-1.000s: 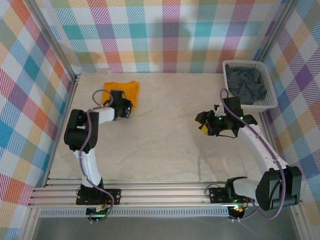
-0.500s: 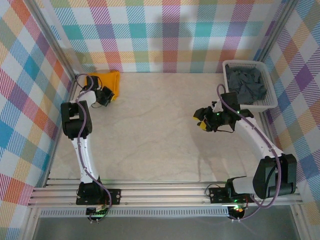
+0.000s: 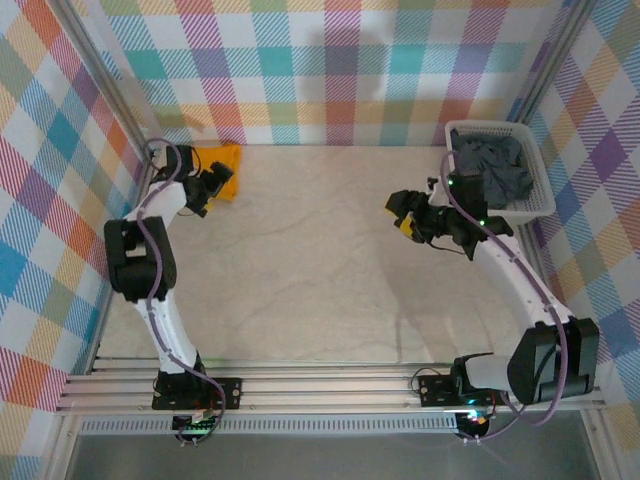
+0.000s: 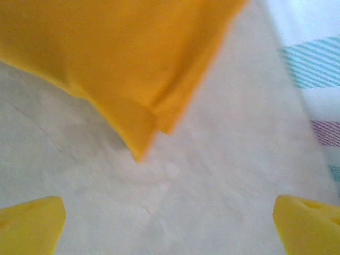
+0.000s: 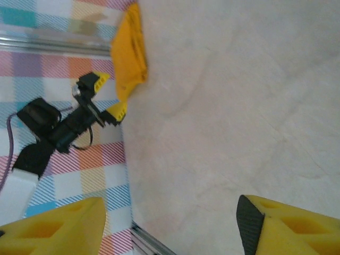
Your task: Fold and stack the t-shirts
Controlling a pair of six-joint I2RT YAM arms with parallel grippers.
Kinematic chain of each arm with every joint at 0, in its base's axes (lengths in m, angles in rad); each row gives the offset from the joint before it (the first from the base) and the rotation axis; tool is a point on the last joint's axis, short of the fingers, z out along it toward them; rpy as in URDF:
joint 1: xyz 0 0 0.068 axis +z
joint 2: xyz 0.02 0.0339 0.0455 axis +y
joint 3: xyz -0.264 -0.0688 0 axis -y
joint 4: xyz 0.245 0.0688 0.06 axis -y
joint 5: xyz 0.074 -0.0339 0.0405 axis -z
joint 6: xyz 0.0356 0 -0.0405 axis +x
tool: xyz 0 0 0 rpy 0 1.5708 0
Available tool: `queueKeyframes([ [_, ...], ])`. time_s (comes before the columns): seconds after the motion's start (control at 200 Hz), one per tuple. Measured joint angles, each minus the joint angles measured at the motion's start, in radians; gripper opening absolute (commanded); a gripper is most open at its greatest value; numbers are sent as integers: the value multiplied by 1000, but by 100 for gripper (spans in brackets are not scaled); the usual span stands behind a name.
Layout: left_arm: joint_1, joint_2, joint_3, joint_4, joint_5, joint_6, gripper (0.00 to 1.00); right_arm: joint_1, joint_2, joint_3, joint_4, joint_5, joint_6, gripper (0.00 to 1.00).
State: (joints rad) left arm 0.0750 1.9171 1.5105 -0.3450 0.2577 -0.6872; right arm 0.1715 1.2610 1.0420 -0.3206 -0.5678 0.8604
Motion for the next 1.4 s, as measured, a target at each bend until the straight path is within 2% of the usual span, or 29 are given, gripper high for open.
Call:
queueKeyframes([
  [0.08, -45, -134, -35, -1, -33, -1, 100, 0, -20, 32, 34, 3, 15, 100],
  [0.185, -145, -307, -113, -1, -63, -8, 100, 0, -22, 83, 58, 3, 16, 100],
  [0.21, -193, -358, -138, -6, -72, -8, 100, 0, -22, 94, 55, 6, 13, 100],
  [0.285, -307, -472, -214, -24, -156, -8, 100, 0, -25, 116, 35, 24, -20, 100],
  [0.35, -420, -604, -314, -76, -271, -17, 100, 0, -42, 117, 5, 47, -53, 100],
  [0.425, -494, -731, -380, -158, -407, -40, 100, 0, -67, 117, -44, 88, -96, 100],
  [0.53, -512, -878, -445, -237, -610, -45, 100, 0, -105, 118, -157, 217, -153, 100],
  [0.62, -512, -1003, -570, -205, -741, 71, 100, 0, -159, 60, -203, 433, -201, 100],
  [0.735, -512, -1090, -737, -174, -845, 255, 100, -4, -296, -172, -141, 664, -319, 100],
  [0.845, -489, -1151, -989, 59, -865, 413, 100, -5, -405, -478, 66, 847, -499, 100],
  [0.92, -428, -1140, -1131, 209, -846, 459, 100, -10, -371, -586, 162, 910, -607, 100],
  [0.975, -394, -1113, -1168, 260, -842, 473, 100, -15, -312, -613, 214, 934, -665, 100],
  [0.995, -357, -1064, -1183, 301, -832, 483, 100, -20, -285, -616, 238, 940, -683, 100],
  [1.075, -291, -920, -1176, 452, -789, 501, 100, -39, -164, -616, 360, 941, -731, 100],
  [1.19, -240, -715, -1154, 638, -729, 520, 100, -66, -32, -616, 491, 934, -774, 100],
  [1.31, -204, -515, -1076, 744, -664, 561, 100, -111, 86, -608, 631, 888, -800, 100],
  [1.4, -174, -444, -1038, 834, -620, 589, 100, -164, 142, -600, 724, 827, -781, 100],
])
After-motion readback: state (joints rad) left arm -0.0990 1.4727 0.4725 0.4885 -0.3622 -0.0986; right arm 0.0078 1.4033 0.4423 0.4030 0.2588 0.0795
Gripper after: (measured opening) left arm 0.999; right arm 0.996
